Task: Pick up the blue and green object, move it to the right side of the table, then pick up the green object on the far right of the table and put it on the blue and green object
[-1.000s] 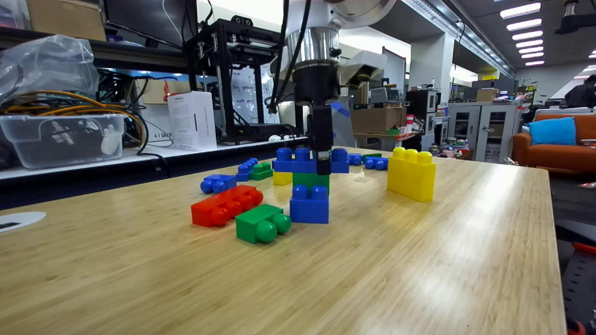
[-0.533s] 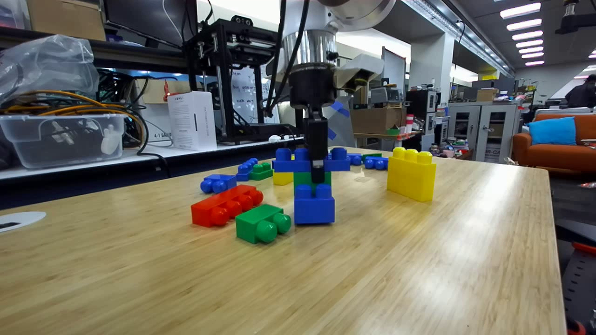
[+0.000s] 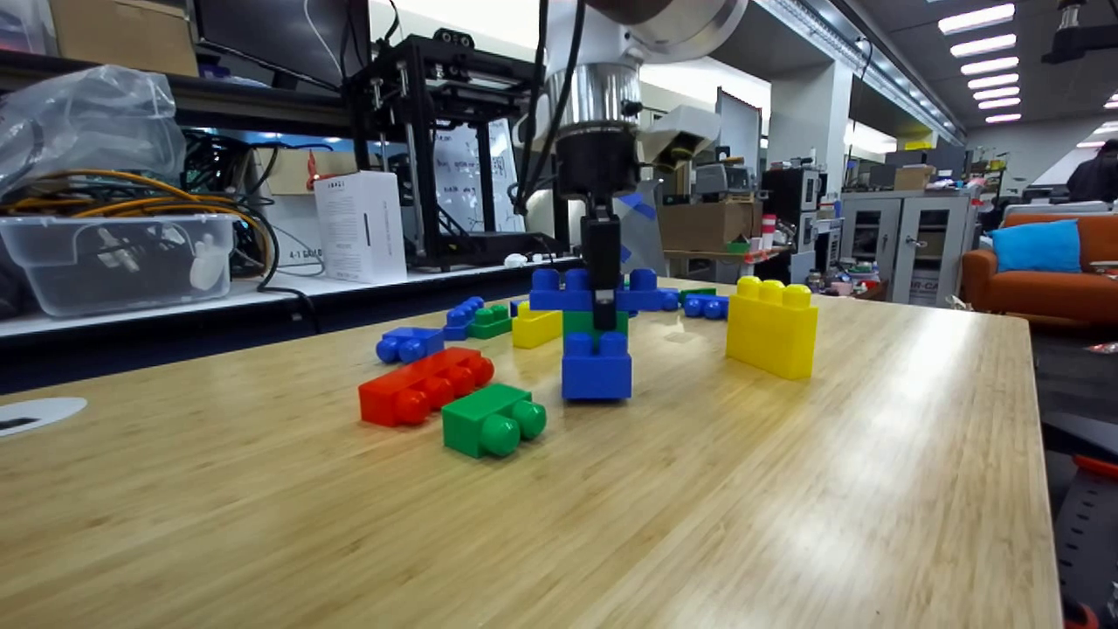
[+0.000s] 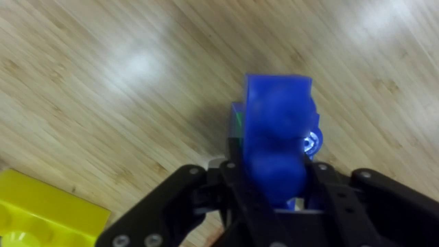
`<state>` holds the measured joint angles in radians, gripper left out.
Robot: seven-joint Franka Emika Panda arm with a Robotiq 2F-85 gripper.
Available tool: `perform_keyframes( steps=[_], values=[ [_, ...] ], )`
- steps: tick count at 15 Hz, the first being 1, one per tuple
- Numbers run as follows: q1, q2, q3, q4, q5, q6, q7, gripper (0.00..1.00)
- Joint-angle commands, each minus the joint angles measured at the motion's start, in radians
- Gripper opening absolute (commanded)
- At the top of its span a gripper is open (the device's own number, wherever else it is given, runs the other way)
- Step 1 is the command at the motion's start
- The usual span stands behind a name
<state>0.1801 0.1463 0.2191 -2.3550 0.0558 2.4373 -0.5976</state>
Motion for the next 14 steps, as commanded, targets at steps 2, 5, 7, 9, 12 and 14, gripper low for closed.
perform_keyframes(
  steps=[2,5,7,9,12,14],
  values=[
    [-0.044,0.005,-0.040,0.012,-0.063,0.023,0.024,0.11],
    [-0.056,0.006,-0.068,0.012,-0.132,0.031,0.076,0.11],
    [-0.060,0.001,-0.079,0.002,-0.176,0.040,0.113,0.11],
    [-0.058,0.002,-0.088,-0.006,-0.224,0.056,0.165,0.11],
    [-0.065,0.001,-0.099,-0.015,-0.267,0.070,0.207,0.11],
    [-0.075,0.003,-0.110,-0.022,-0.269,0.088,0.213,0.11]
  ],
)
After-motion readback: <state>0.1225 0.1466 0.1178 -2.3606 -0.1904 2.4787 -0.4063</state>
